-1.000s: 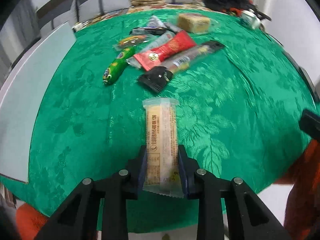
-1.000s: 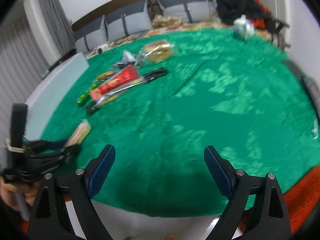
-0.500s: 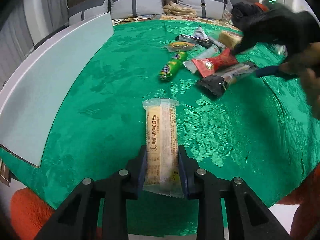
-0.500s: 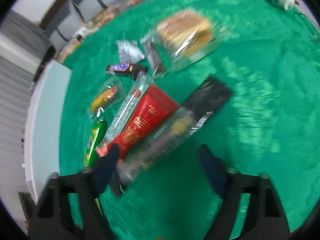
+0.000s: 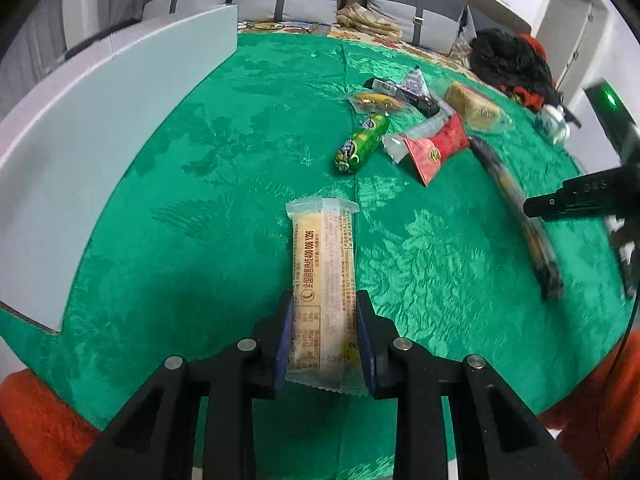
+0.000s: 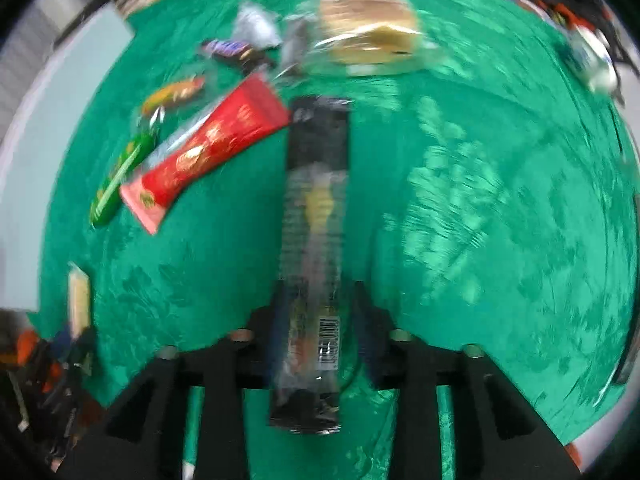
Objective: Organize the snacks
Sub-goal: 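Carry both held snacks into the white box and open both tools, then move the left tool over the green sausage pack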
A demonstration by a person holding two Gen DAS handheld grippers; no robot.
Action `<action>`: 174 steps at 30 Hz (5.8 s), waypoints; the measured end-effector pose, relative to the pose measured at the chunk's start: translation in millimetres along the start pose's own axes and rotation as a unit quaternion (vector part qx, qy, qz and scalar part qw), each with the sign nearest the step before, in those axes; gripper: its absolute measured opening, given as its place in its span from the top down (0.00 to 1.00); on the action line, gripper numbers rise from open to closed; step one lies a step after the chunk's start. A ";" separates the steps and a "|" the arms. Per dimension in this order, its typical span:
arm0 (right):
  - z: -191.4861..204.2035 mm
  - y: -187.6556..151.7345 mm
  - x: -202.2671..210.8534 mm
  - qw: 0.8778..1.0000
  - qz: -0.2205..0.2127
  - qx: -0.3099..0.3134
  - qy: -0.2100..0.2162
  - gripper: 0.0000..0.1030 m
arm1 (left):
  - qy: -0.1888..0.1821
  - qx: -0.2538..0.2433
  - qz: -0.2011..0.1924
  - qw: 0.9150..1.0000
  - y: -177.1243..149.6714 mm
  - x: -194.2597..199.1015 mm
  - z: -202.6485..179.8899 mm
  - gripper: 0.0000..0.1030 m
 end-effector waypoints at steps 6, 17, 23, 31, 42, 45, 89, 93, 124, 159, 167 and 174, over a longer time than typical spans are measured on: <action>12.4 -2.2 -19.3 0.999 -0.023 0.009 -0.033 0.47 | 0.006 -0.010 -0.003 1.000 -2.1 1.6 -2.9 0.72; 3.0 -47.1 49.2 0.974 -0.050 -0.102 0.193 0.88 | -0.087 0.045 -0.031 0.995 -6.4 68.8 14.6 0.72; 95.1 -15.2 133.2 0.954 -0.108 -0.014 0.279 0.88 | -0.087 0.112 -0.107 0.984 37.3 149.7 77.2 0.72; 324.8 47.7 180.8 0.921 -0.128 0.123 0.348 0.80 | 0.129 0.147 -0.129 0.972 117.1 179.1 211.3 0.58; 254.1 13.8 91.4 0.951 -0.207 0.180 0.140 0.35 | 0.165 0.172 -0.106 0.966 35.4 163.4 239.0 0.10; 124.2 -23.2 38.5 0.967 -0.208 0.146 0.005 0.35 | 0.106 0.127 -0.118 0.979 22.5 163.2 178.0 0.09; -88.5 -29.9 7.4 0.971 -0.213 -0.061 -0.088 0.13 | 0.071 -0.045 -0.028 0.996 124.2 -75.0 -1.8 0.00; -88.5 -29.9 7.4 0.971 -0.213 -0.061 -0.088 0.13 | 0.071 -0.046 -0.028 0.996 122.7 -73.3 -1.3 0.00; -88.0 -29.4 7.2 0.971 -0.212 -0.062 -0.086 0.12 | 0.071 -0.046 -0.028 0.996 123.4 -73.8 -2.4 0.00; -87.7 -28.9 6.7 0.972 -0.212 -0.063 -0.084 0.12 | 0.074 -0.040 -0.029 0.996 119.9 -71.8 -2.6 0.00; -87.8 -28.8 6.6 0.972 -0.212 -0.063 -0.084 0.12 | 0.073 -0.040 -0.029 0.996 119.2 -71.3 -2.5 0.00; -87.6 -28.8 6.6 0.972 -0.212 -0.063 -0.084 0.12 | 0.073 -0.040 -0.029 0.996 119.4 -71.4 -2.3 0.00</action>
Point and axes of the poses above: each gripper's, at about its wrist camera, not at the fingertips, and x roughly against the way its jaws point, z to its left, y to its top, the point moved 5 cm from there along -x, roughly the way its jaws point, and after that the axes turned 6 degrees about z, right-handed, at the moved point
